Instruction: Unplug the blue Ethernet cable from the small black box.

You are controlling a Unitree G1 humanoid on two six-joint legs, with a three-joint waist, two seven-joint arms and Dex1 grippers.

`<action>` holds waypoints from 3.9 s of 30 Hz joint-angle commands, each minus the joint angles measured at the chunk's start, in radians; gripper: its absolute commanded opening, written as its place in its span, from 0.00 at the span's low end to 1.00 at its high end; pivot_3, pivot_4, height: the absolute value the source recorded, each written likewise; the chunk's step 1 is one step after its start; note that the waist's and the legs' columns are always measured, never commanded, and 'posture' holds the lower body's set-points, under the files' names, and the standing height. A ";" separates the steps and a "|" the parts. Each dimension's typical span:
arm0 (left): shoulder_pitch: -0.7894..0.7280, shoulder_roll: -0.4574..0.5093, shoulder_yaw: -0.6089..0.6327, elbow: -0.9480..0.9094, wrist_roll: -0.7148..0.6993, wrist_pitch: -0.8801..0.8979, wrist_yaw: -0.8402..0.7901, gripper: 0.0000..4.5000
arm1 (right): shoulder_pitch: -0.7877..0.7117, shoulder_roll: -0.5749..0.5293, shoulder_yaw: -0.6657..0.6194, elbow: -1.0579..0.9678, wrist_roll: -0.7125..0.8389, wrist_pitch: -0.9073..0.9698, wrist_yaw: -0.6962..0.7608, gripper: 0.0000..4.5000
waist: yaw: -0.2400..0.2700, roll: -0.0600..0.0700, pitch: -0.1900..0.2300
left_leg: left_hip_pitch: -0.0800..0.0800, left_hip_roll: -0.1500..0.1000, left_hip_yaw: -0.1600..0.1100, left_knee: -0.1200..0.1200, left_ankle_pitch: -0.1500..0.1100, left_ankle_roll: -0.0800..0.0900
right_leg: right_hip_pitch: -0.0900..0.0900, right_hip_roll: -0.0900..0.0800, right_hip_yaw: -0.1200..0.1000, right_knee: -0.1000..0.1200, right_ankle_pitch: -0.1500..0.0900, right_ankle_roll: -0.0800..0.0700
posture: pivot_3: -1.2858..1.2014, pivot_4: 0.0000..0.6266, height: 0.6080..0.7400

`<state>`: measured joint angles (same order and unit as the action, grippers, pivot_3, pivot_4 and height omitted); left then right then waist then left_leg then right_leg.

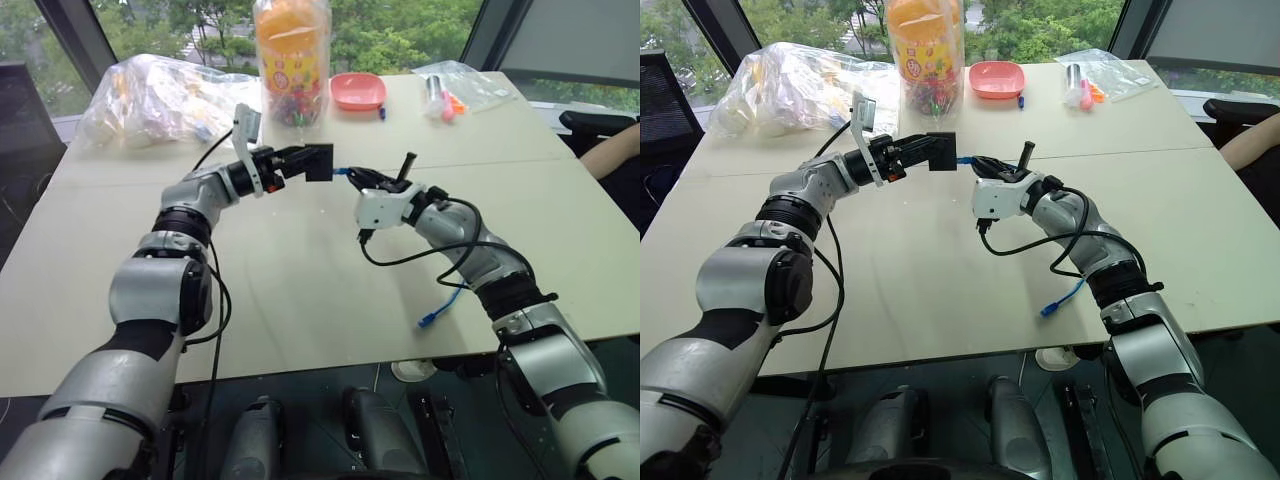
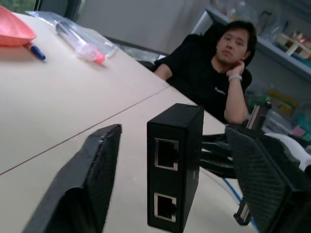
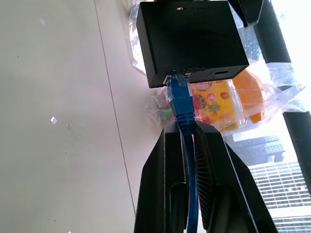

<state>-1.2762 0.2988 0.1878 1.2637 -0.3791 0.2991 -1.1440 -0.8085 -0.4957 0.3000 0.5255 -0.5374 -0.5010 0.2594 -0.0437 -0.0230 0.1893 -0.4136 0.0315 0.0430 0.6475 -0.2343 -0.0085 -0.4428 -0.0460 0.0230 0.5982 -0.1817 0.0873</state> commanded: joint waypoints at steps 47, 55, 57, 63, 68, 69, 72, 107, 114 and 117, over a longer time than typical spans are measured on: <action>0.081 -0.002 0.177 -0.311 -0.208 0.506 -0.260 0.11 | 0.265 0.500 -0.530 -0.643 1.522 1.110 0.139 0.98 | 0.001 0.000 0.000 | 0.000 0.001 -0.004 0.001 0.000 0.000 | 0.001 0.000 -0.002 0.003 0.000 0.000 | 0.52 0.24 1.00; 0.092 -0.015 0.161 -0.335 -0.213 0.514 -0.248 0.11 | 0.263 0.495 -0.510 -0.641 1.509 1.101 0.153 0.98 | 0.001 0.000 0.000 | 0.000 0.001 -0.004 0.001 0.000 0.000 | 0.001 0.000 -0.002 0.003 0.000 0.000 | 0.52 0.24 1.00; 0.091 -0.016 0.160 -0.333 -0.216 0.512 -0.245 0.11 | 0.266 0.496 -0.501 -0.641 1.505 1.099 0.156 0.98 | 0.001 0.000 0.000 | 0.000 0.001 -0.004 0.001 0.000 0.000 | 0.001 0.000 -0.002 0.003 0.000 0.000 | 0.52 0.24 1.00; 0.093 -0.018 0.158 -0.341 -0.222 0.517 -0.241 0.11 | 0.269 0.495 -0.498 -0.637 1.503 1.088 0.159 0.81 | 0.001 0.000 0.000 | 0.000 0.001 -0.004 0.001 0.000 0.000 | 0.000 0.000 -0.002 0.003 0.000 0.000 | 0.52 0.24 1.00; 0.096 -0.014 0.158 -0.343 -0.226 0.518 -0.235 0.11 | 0.274 0.500 -0.496 -0.643 1.517 1.086 0.172 0.28 | 0.001 0.000 0.000 | 0.000 0.001 -0.004 0.001 0.000 0.000 | 0.000 0.000 -0.002 0.003 0.000 0.000 | 0.52 0.24 1.00; 0.097 -0.013 0.159 -0.343 -0.226 0.517 -0.233 0.11 | 0.275 0.501 -0.494 -0.644 1.519 1.086 0.174 0.17 | 0.001 0.000 0.000 | 0.000 0.001 -0.004 0.001 0.000 0.000 | 0.000 0.000 -0.002 0.003 0.000 0.000 | 0.52 0.24 1.00; 0.097 -0.010 0.164 -0.339 -0.230 0.519 -0.229 0.11 | 0.276 0.509 -0.498 -0.646 1.543 1.089 0.181 0.09 | 0.001 0.000 0.000 | 0.000 0.001 -0.004 0.001 0.000 0.000 | 0.000 0.000 -0.002 0.003 0.000 0.000 | 0.52 0.24 1.00; 0.116 -0.005 0.161 -0.359 -0.253 0.575 -0.222 0.11 | 0.296 0.515 -0.484 -0.627 1.558 1.076 0.191 0.01 | 0.001 0.000 0.000 | 0.000 0.001 -0.005 0.001 0.000 0.000 | 0.000 0.000 -0.002 0.003 0.000 0.000 | 0.52 0.24 1.00; 0.118 -0.003 0.162 -0.358 -0.250 0.568 -0.211 0.11 | 0.303 0.514 -0.474 -0.630 1.546 1.076 0.190 0.01 | 0.001 0.000 0.000 | 0.000 0.001 -0.004 0.001 0.000 0.000 | 0.000 0.000 -0.002 0.003 0.000 0.000 | 0.52 0.24 1.00; 0.119 0.014 0.165 -0.352 -0.244 0.559 -0.208 0.11 | 0.302 0.509 -0.490 -0.622 1.525 1.055 0.172 0.01 | 0.001 0.000 0.000 | 0.000 0.001 -0.005 0.001 0.000 0.000 | 0.000 0.000 -0.002 0.003 0.000 0.000 | 0.52 0.24 1.00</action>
<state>-1.1449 0.2926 0.3452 0.9389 -0.6034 0.8665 -1.3467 -0.5053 0.0152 -0.1793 -0.0805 1.0009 0.5803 0.4435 -0.0428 -0.0230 0.1892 -0.4133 0.0324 0.0385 0.6481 -0.2345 -0.0081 -0.4424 -0.0458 0.0209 0.6012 -0.1814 0.0877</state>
